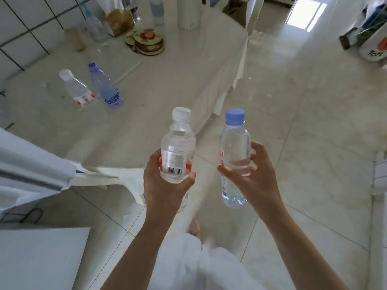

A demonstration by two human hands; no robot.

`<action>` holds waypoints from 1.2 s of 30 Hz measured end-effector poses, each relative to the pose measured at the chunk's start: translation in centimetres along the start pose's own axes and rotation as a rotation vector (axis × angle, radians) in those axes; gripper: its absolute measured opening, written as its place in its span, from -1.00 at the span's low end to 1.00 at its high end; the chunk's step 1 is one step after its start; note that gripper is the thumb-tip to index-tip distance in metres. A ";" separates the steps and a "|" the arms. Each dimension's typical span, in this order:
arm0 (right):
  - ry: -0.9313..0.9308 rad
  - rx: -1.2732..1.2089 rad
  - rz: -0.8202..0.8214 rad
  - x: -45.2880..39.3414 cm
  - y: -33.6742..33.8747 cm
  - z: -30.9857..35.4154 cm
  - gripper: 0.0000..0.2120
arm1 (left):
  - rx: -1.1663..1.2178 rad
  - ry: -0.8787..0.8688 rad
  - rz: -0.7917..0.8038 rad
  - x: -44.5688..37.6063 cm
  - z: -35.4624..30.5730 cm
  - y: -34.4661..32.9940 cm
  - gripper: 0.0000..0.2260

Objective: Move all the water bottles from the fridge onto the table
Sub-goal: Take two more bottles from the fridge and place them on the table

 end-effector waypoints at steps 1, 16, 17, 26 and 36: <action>0.006 -0.003 0.000 -1.1 -0.2 0.1 -0.26 | 0.004 -0.002 -0.006 -0.8 -0.6 -0.3 -0.35; 0.074 0.043 0.289 -20.2 -5.2 0.2 -0.24 | 0.045 0.056 -0.311 -12.4 -6.0 -6.2 -0.42; 0.092 0.060 0.319 -21.9 -5.4 0.3 -0.25 | 0.065 0.067 -0.345 -13.1 -6.6 -6.8 -0.43; 0.220 0.070 0.452 -31.9 -8.1 1.0 -0.24 | 0.136 0.178 -0.477 -17.4 -9.0 -9.6 -0.49; 0.292 0.037 0.579 -39.3 -16.0 2.9 -0.29 | 0.168 0.218 -0.511 -27.1 -10.4 -7.8 -0.54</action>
Point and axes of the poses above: each hand's wrist, its own x-axis away from the middle knuckle, its own y-axis out of the back of the hand, z = x × y, the point moved 5 cm from there along -x, towards the middle knuckle, and after that the axes turned 15 degrees about y, right-handed, at the moved point
